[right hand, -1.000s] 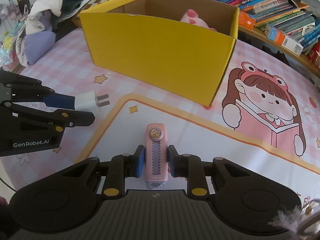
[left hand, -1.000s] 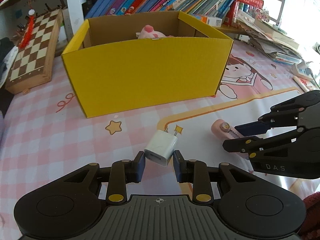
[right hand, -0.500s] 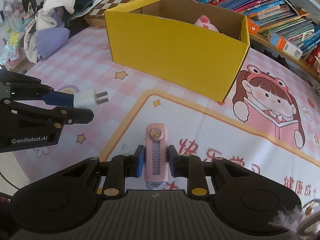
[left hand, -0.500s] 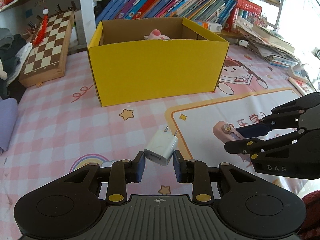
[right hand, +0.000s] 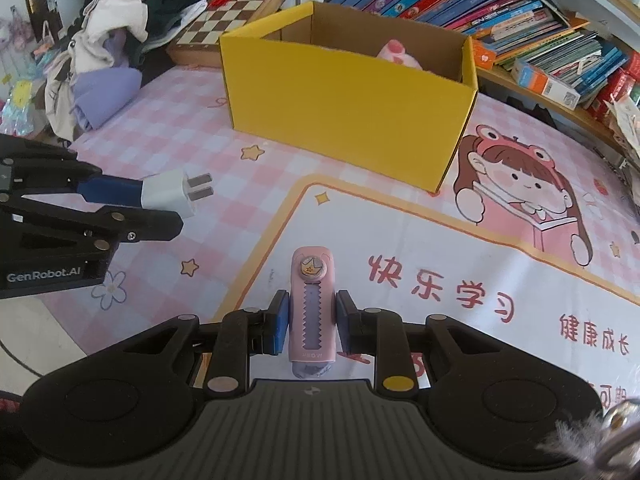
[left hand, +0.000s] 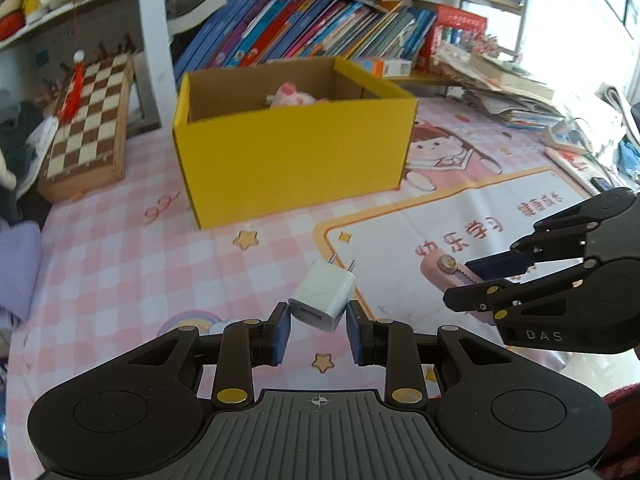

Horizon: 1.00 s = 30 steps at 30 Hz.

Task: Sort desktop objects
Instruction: 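Lift the white plug with the left gripper while the right gripper lifts the pink knife toward the box, then lower the plug into the yellow box with the left gripper while the right gripper lowers the knife inside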

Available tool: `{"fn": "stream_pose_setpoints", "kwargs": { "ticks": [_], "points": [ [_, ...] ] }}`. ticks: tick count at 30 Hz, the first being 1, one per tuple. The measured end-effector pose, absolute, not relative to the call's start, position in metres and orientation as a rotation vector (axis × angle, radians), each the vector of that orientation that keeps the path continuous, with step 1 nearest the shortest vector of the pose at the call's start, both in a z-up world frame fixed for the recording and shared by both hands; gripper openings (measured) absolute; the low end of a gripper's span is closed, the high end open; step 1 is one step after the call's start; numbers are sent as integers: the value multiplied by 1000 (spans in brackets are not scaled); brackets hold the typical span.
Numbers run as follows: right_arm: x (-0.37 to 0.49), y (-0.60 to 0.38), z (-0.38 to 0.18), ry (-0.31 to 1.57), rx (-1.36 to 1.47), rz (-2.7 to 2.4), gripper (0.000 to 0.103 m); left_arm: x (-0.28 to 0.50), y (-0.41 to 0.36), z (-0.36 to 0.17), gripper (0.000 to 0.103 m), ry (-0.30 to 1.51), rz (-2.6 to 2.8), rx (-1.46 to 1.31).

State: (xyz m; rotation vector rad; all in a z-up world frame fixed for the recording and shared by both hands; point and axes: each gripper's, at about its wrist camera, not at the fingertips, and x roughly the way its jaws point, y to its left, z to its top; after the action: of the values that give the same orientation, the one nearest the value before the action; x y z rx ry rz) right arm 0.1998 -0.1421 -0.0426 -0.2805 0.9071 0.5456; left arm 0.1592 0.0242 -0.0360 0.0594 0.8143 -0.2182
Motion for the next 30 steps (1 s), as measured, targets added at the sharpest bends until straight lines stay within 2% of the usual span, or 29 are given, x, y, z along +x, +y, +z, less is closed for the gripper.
{"fn": "stream_pose_setpoints", "kwargs": {
  "ticks": [18,30],
  "points": [
    [240,-135,25,766,-319,574,23,189,29,35,28,613,-256,185],
    [305,-131,61,683,-352,590,23,243,29,45,29,576,-210,188]
  ]
}}
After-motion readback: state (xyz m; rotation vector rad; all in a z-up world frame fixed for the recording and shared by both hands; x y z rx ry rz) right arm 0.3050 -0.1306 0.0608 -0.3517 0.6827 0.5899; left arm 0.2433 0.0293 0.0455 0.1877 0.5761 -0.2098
